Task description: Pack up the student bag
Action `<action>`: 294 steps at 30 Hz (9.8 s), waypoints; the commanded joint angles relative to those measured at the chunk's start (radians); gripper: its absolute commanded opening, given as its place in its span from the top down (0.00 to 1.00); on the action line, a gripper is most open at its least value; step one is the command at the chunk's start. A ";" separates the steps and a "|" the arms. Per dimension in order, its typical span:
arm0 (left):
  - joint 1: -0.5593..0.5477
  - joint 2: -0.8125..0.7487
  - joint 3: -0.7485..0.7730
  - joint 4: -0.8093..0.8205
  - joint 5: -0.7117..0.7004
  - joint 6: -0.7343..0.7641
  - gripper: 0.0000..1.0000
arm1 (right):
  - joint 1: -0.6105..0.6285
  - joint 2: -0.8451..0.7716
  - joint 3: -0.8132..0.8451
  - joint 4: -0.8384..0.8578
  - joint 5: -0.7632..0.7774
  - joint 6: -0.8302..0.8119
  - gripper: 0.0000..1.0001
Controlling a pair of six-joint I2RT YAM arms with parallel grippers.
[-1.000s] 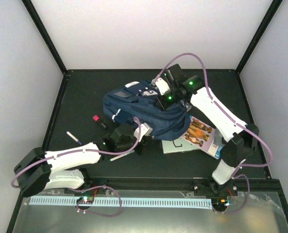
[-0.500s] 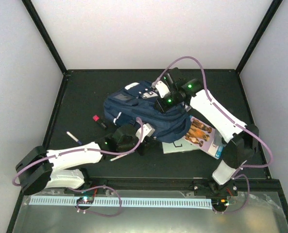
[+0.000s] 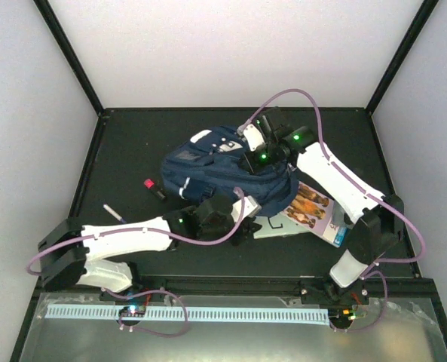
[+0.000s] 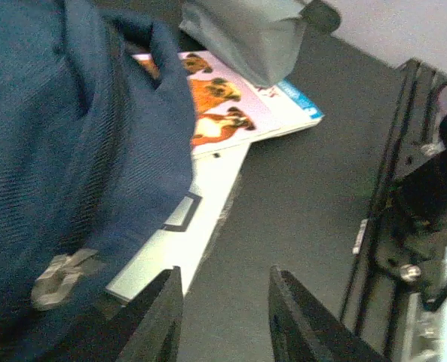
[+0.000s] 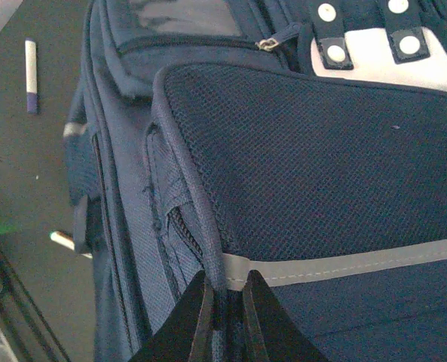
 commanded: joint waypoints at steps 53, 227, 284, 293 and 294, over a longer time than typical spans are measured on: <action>-0.025 -0.269 -0.180 0.259 -0.552 0.808 0.62 | -0.008 -0.197 -0.001 0.015 -0.037 -0.050 0.98; 0.087 -0.042 0.263 -0.369 -0.391 0.449 0.99 | -0.007 -0.573 -0.550 -0.018 0.037 0.137 0.98; 0.424 -0.779 -0.145 -0.131 0.178 0.641 0.98 | -0.093 -0.523 -0.250 -0.075 0.285 0.147 0.98; 0.428 -0.537 0.077 -0.452 0.345 0.701 0.50 | -0.082 -0.579 -0.323 -0.077 -0.098 0.095 0.98; 0.428 -0.534 0.090 -0.450 0.400 0.710 0.34 | -0.082 -0.579 -0.335 -0.071 -0.099 0.096 0.98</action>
